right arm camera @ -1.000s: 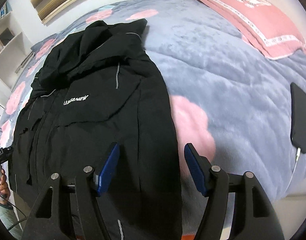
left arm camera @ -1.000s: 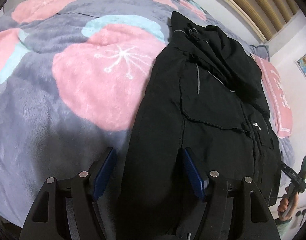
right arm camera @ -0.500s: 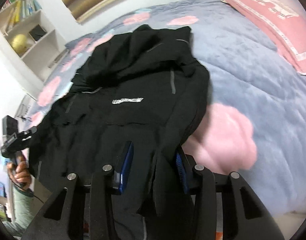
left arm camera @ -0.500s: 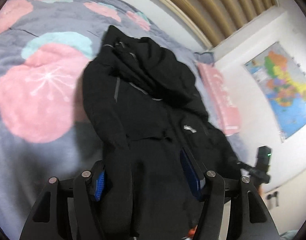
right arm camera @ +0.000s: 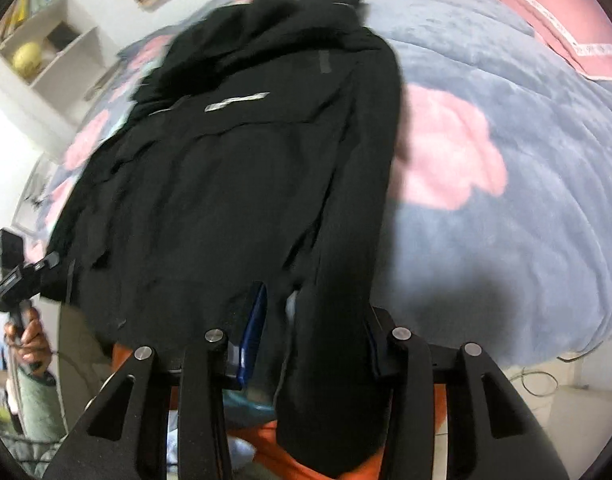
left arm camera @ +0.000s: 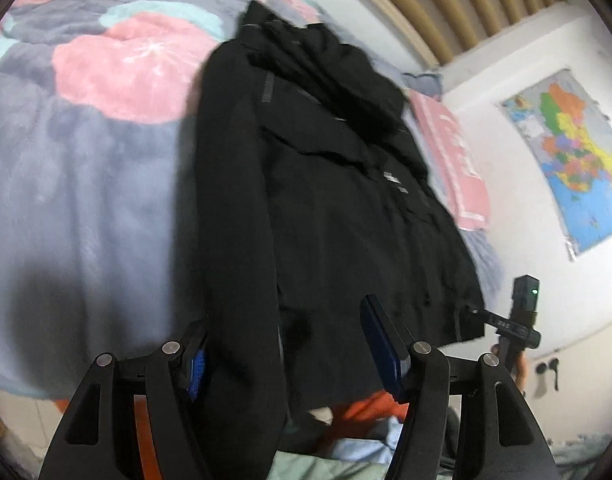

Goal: Fold large clothes

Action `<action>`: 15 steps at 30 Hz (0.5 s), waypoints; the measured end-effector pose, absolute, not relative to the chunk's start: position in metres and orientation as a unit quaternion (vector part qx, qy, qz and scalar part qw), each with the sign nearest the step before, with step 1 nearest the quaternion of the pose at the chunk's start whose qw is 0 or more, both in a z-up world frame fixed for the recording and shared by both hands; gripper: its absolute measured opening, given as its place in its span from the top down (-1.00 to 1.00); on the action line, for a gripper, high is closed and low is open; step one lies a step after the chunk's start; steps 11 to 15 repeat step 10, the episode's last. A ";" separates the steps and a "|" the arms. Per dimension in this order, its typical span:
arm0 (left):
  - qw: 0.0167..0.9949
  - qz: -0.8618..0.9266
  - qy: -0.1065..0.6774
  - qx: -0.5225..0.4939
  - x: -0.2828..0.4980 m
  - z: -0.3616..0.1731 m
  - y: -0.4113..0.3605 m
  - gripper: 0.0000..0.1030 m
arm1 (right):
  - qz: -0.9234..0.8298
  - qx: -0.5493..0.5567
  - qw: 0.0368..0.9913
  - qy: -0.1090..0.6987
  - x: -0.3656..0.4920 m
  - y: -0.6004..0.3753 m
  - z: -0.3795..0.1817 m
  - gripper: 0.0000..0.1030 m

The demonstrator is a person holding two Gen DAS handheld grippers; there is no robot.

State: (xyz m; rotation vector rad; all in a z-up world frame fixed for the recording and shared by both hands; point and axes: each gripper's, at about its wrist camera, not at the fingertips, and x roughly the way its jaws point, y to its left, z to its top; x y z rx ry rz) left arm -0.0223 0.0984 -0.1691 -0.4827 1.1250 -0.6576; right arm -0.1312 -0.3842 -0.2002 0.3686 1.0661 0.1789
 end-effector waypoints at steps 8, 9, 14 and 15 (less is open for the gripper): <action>0.784 -0.268 0.518 -0.215 -0.015 -0.189 0.075 0.14 | 0.084 0.158 0.840 0.512 -0.111 -0.358 -0.214 0.28; 0.794 -0.254 0.516 -0.198 -0.018 -0.187 0.078 0.51 | 0.078 0.151 0.845 0.508 -0.113 -0.359 -0.211 0.34; 0.800 -0.247 0.513 -0.191 -0.019 -0.184 0.082 0.69 | 0.072 0.145 0.848 0.504 -0.116 -0.362 -0.208 0.55; 0.800 -0.247 0.513 -0.191 -0.019 -0.184 0.082 0.69 | 0.072 0.145 0.848 0.504 -0.116 -0.362 -0.208 0.55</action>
